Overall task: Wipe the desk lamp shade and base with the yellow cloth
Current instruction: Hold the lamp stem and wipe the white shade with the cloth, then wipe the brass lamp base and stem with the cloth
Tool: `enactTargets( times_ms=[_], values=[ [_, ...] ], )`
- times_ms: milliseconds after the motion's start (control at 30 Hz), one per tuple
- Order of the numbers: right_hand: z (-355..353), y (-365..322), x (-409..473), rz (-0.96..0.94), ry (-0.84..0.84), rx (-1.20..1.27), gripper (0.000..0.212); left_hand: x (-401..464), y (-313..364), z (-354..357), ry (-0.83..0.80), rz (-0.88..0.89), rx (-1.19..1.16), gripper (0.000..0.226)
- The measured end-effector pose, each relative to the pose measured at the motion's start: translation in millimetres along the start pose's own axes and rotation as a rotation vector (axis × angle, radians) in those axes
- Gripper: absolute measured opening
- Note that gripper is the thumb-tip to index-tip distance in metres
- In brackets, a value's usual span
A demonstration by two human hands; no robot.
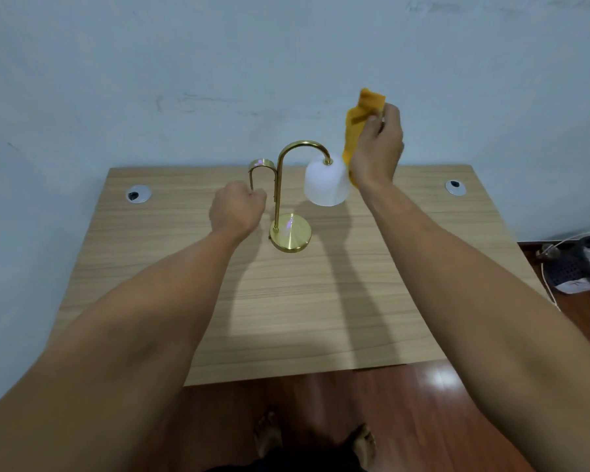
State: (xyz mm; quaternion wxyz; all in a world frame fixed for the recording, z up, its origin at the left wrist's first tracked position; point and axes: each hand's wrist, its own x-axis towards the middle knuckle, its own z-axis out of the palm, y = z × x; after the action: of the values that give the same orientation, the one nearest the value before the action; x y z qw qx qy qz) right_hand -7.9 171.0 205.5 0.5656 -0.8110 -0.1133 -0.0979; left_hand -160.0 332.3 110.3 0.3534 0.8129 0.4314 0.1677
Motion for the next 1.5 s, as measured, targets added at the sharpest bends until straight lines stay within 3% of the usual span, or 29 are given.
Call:
enactTargets(
  times_ms=[133,233,267,400,567,667,800,1067,1267,1433,1500],
  values=[
    [18.4,-1.2,-34.1,-0.184,-0.173,-0.027,0.036,16.1,-13.0,-5.4,0.024,-0.138,-0.232,0.028],
    [28.9,12.4,-53.0,-0.341,-0.261,-0.081,0.039,28.3,-12.0,-8.1,-0.083,-0.055,-0.331,0.056],
    [30.5,18.4,-56.4,-0.392,-0.262,-0.124,0.042,32.0,-10.5,-8.8,-0.121,-0.003,-0.343,0.056],
    [30.1,32.8,-49.2,-0.427,-0.212,-0.216,0.050,37.9,-10.5,-8.0,-0.216,0.129,-0.402,0.017],
    [40.6,13.5,-43.6,-0.335,-0.167,-0.290,0.050,37.0,-16.9,-5.5,-0.224,0.099,-0.437,0.014],
    [51.6,9.8,-55.1,-0.503,-0.167,-0.357,0.055,34.4,-18.6,-3.5,-0.226,0.090,-0.452,0.012],
    [58.5,6.9,-68.8,-0.775,-0.228,-0.358,0.045,30.2,-18.1,-0.2,-0.222,0.098,-0.462,0.009],
    [70.1,-1.3,-102.1,-0.779,-0.402,-0.193,0.039,16.6,-18.6,-2.1,-0.232,0.045,-0.509,0.012],
    [75.3,16.0,-99.5,-0.884,-0.478,-0.450,0.045,8.9,-19.3,-3.9,-0.284,0.026,-0.591,0.021],
    [77.6,13.4,-108.0,-0.768,-0.440,-0.520,0.047,10.5,-17.1,-8.5,-0.328,-0.006,-0.598,0.022],
    [78.5,13.4,-109.0,-0.848,-0.460,-0.567,0.044,10.4,-18.3,-10.5,-0.336,-0.008,-0.601,0.023]
  ],
)
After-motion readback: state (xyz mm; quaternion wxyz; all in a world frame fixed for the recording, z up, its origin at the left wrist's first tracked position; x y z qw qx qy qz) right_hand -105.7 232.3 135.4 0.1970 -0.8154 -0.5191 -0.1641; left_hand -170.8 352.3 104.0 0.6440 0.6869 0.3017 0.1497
